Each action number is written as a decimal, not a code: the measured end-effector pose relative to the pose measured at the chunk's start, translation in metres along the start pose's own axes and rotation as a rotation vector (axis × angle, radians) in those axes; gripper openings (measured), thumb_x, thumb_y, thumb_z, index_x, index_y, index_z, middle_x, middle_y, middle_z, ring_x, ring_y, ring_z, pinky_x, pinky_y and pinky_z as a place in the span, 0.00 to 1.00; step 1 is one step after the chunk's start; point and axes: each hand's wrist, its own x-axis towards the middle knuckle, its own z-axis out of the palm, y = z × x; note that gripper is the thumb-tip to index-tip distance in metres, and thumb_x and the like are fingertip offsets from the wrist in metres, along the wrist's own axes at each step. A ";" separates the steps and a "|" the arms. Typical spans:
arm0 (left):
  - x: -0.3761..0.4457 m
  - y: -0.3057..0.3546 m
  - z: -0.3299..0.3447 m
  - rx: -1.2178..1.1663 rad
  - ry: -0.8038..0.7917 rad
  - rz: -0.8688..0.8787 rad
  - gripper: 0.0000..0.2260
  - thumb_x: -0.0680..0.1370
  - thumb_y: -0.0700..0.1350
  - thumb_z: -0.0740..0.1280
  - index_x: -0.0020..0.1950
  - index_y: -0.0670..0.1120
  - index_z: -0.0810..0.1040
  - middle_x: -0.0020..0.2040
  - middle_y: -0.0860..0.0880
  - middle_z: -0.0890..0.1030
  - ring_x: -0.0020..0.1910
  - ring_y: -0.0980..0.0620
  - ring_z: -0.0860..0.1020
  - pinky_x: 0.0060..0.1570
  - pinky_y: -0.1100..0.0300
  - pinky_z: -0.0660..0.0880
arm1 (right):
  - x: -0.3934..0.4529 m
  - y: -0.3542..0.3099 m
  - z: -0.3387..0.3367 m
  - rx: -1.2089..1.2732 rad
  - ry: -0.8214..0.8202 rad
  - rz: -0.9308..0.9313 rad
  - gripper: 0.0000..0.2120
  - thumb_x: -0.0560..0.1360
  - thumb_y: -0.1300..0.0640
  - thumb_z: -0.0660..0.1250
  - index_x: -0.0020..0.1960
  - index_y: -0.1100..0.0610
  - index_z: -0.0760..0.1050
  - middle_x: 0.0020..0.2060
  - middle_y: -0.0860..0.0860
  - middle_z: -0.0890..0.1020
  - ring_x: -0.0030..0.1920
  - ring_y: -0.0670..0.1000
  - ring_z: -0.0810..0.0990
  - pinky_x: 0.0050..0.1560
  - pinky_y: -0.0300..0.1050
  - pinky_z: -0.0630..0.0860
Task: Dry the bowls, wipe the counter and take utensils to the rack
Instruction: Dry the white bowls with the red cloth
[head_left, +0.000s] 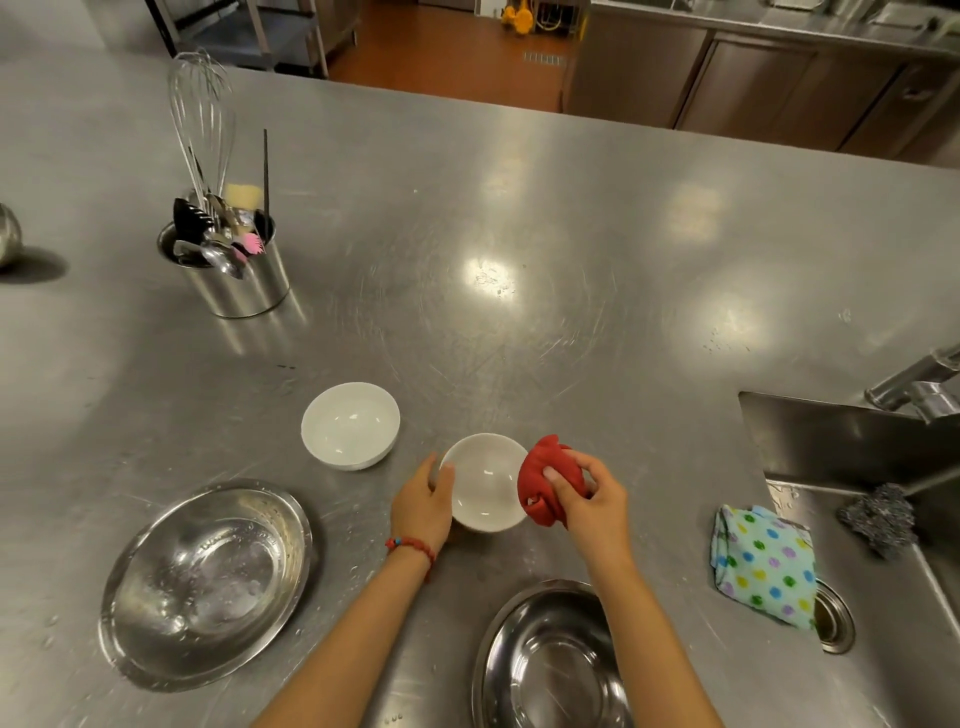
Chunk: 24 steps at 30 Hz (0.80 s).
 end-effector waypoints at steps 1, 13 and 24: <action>0.001 0.002 -0.007 0.020 0.019 -0.011 0.19 0.79 0.50 0.58 0.67 0.44 0.69 0.66 0.42 0.74 0.62 0.44 0.73 0.61 0.50 0.69 | 0.000 -0.003 0.005 0.002 -0.017 -0.003 0.16 0.73 0.58 0.69 0.60 0.53 0.73 0.57 0.54 0.78 0.54 0.53 0.78 0.48 0.44 0.80; 0.069 -0.010 -0.148 -0.224 0.383 0.133 0.09 0.76 0.39 0.64 0.54 0.40 0.79 0.54 0.40 0.80 0.51 0.45 0.77 0.55 0.44 0.75 | 0.010 -0.032 0.113 -0.010 -0.207 -0.074 0.13 0.71 0.61 0.71 0.52 0.48 0.75 0.51 0.56 0.81 0.52 0.55 0.80 0.56 0.53 0.77; 0.118 -0.024 -0.157 -0.388 -0.375 -0.350 0.14 0.78 0.46 0.63 0.62 0.43 0.71 0.48 0.46 0.77 0.43 0.49 0.78 0.35 0.51 0.81 | 0.010 -0.036 0.137 -0.046 -0.184 -0.025 0.18 0.73 0.58 0.69 0.62 0.54 0.73 0.59 0.55 0.78 0.58 0.56 0.77 0.60 0.57 0.76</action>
